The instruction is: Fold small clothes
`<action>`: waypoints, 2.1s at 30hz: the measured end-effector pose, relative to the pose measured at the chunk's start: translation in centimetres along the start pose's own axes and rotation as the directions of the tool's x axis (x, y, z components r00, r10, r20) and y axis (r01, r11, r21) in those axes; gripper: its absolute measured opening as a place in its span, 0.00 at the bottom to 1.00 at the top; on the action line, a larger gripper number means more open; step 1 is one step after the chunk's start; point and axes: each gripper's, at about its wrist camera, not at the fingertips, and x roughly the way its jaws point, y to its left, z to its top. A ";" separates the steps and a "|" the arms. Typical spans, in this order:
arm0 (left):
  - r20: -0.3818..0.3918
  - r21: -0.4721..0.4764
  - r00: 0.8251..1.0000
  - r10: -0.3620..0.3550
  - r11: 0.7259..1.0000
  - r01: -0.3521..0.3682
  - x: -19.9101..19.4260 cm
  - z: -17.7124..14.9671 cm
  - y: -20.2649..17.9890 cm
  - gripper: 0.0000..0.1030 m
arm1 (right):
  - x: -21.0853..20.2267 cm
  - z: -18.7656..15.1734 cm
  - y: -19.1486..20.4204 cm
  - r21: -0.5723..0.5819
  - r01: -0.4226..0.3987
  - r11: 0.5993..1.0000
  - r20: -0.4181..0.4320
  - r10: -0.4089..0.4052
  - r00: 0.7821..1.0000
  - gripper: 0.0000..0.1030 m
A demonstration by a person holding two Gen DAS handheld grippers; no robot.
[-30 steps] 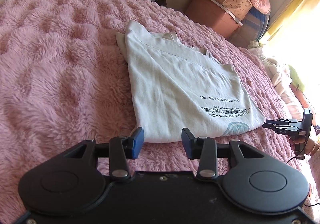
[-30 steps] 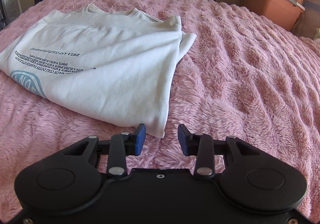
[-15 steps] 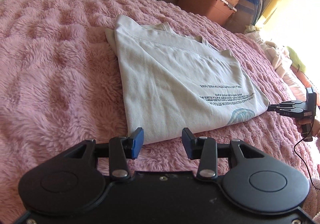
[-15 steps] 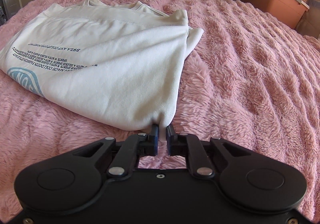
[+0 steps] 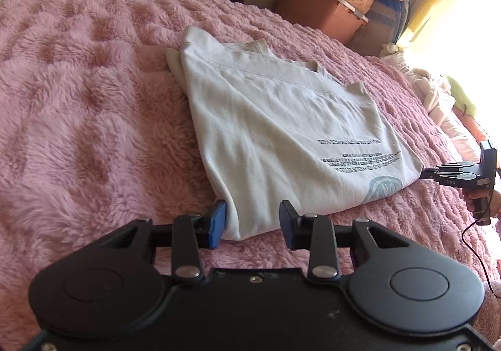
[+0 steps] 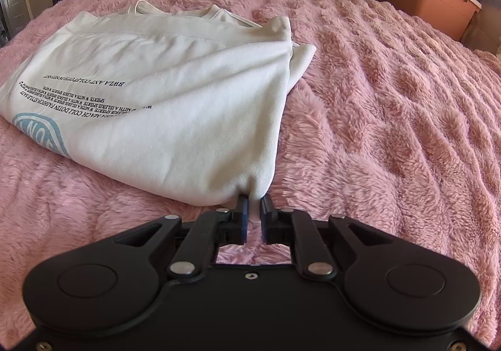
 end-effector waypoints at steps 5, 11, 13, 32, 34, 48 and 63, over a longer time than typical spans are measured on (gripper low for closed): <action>0.031 0.014 0.999 -0.023 1.000 0.023 -0.4 0.5 -0.4 0.00 | -0.2 0.2 0.2 -0.001 0.011 1.000 0.009 -0.011 1.000 0.08; -0.030 0.077 0.995 0.092 0.993 -0.089 -1.7 1.0 0.3 0.00 | -2.2 0.8 -0.5 0.009 0.036 0.999 0.060 -0.036 0.998 0.06; -0.083 0.083 0.988 0.129 0.989 -0.122 -0.9 0.5 0.8 0.00 | -1.8 0.6 -0.7 0.004 0.039 0.999 0.041 -0.040 0.998 0.06; 0.092 0.080 0.995 0.044 0.995 -0.051 -3.8 4.1 -2.3 0.04 | -3.0 0.9 0.0 -0.057 0.104 0.993 0.031 -0.102 0.994 0.08; 0.102 0.102 0.995 -0.004 0.995 -0.007 -2.6 5.1 -3.9 0.09 | -3.6 2.1 0.3 -0.045 0.094 0.995 0.086 -0.090 0.992 0.08; -0.027 0.004 0.992 0.124 0.992 -0.124 8.8 5.0 -1.0 0.15 | 3.5 3.6 0.7 0.039 0.013 0.999 0.041 -0.015 0.999 0.09; 0.122 -0.008 0.991 0.047 0.999 -0.046 4.1 5.9 -5.9 0.28 | 1.0 5.4 2.0 0.107 0.067 0.992 0.172 -0.085 0.981 0.12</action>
